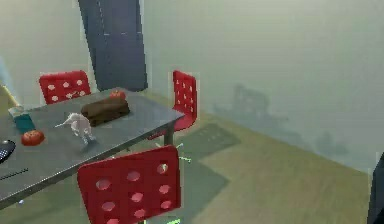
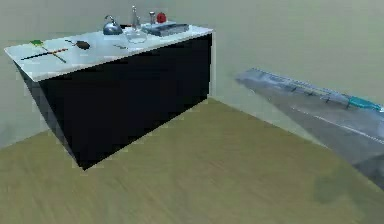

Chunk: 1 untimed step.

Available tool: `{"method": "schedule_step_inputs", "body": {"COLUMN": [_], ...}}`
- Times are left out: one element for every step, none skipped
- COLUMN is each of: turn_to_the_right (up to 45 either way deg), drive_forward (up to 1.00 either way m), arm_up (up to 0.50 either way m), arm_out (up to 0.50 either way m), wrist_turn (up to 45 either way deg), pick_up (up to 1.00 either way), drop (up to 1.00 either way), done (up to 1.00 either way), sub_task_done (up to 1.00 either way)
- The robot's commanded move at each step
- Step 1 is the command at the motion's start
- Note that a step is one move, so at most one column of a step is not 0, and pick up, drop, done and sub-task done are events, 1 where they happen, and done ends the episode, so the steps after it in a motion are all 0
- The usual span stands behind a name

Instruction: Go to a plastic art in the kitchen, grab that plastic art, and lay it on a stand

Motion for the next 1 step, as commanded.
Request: {"method": "schedule_step_inputs", "body": {"turn_to_the_right": [-45.0], "drive_forward": [0.00], "arm_up": [0.00], "arm_out": [0.00], "wrist_turn": [0.0], "pick_up": [0.00], "drop": [0.00], "done": [0.00], "sub_task_done": [0.00]}}
